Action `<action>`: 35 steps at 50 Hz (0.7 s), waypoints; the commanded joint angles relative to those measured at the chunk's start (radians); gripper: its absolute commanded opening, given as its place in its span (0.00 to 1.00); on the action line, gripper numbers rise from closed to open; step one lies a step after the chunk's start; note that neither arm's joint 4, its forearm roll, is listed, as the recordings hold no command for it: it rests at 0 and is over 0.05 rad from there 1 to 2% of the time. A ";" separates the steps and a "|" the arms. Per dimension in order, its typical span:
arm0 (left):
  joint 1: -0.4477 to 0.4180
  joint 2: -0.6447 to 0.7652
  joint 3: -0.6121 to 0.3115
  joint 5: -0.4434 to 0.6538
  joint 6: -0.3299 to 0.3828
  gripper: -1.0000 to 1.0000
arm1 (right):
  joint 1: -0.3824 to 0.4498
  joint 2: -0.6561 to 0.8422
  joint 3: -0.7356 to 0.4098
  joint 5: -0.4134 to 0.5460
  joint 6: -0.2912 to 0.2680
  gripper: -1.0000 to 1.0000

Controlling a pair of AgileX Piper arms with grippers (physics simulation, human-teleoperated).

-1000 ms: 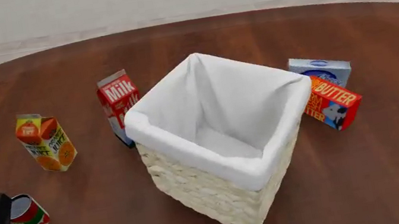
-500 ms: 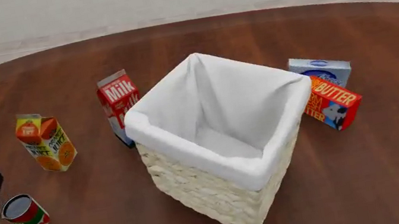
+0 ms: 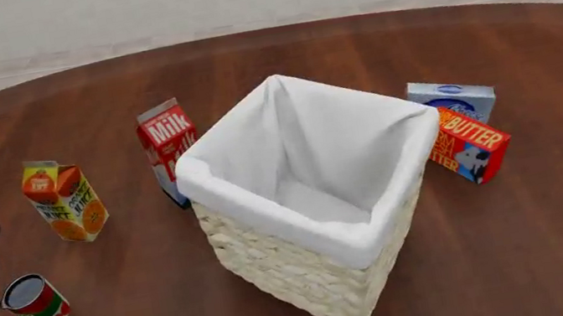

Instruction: Pick up the tomato sauce, and put it in the basket.

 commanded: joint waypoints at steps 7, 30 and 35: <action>0.079 0.117 -0.059 0.077 0.086 1.00 | 0.000 0.003 0.003 -0.006 0.000 1.00; 0.123 0.281 -0.052 0.048 0.133 1.00 | 0.001 0.011 0.005 -0.016 0.001 1.00; 0.115 0.323 -0.057 0.062 0.099 1.00 | 0.001 0.014 0.005 -0.018 0.001 1.00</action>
